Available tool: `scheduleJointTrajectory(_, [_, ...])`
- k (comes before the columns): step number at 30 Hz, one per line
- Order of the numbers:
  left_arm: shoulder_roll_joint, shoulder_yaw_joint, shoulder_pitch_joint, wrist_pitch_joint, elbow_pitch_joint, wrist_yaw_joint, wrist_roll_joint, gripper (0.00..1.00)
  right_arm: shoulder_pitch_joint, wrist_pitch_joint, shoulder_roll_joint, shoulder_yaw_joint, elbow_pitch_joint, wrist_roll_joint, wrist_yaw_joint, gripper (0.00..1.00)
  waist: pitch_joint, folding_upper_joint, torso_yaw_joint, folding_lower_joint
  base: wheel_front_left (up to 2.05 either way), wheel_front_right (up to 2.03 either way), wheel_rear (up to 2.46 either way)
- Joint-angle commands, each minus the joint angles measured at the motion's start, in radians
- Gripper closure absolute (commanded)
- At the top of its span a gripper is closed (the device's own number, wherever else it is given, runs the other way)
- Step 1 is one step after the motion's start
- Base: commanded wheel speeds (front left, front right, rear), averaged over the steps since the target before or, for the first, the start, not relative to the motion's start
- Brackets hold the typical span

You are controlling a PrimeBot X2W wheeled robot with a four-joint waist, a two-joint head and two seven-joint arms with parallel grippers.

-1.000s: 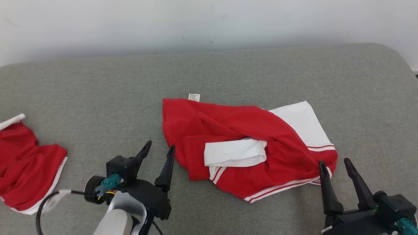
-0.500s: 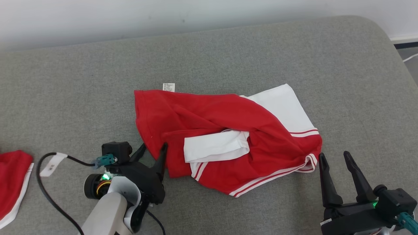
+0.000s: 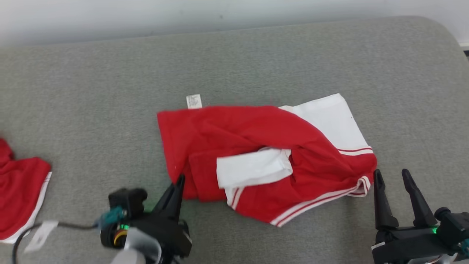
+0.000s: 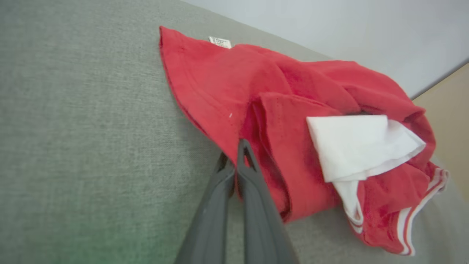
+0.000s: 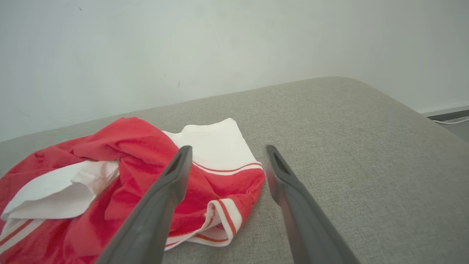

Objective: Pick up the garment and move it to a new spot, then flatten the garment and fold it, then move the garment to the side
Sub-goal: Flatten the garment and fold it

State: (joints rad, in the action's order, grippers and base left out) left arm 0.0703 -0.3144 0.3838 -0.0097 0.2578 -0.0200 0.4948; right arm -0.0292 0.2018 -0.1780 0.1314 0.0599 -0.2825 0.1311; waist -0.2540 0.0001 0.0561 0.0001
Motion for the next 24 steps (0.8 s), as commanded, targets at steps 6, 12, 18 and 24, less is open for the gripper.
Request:
scheduleJointTrajectory(6, [0.028,0.005,-0.214,0.04,-0.232,-0.062,0.026,1.0,0.018,-0.022,-0.009,-0.02,0.007,-0.008,-0.001,0.0,0.005,-0.0001,-0.061,-0.0001,0.0,0.0,0.0])
scheduleJointTrajectory(12, [0.033,0.008,-0.332,0.059,-0.307,-0.105,0.042,1.0,0.025,-0.041,-0.015,-0.029,0.004,-0.012,-0.001,0.0,0.019,-0.0001,-0.087,-0.0001,0.0,0.0,0.0])
scheduleJointTrajectory(18, [0.03,0.015,-0.417,0.064,-0.313,-0.138,0.062,1.0,0.042,-0.057,-0.013,-0.05,0.004,-0.013,-0.001,0.0,0.032,-0.0001,-0.113,-0.0001,0.0,0.0,0.0])
scheduleJointTrajectory(24, [0.044,0.026,-0.403,0.032,-0.294,-0.155,0.027,0.0,0.042,-0.065,-0.004,-0.063,-0.005,-0.012,-0.001,0.0,0.049,-0.0001,-0.117,-0.0001,0.0,0.0,0.0])
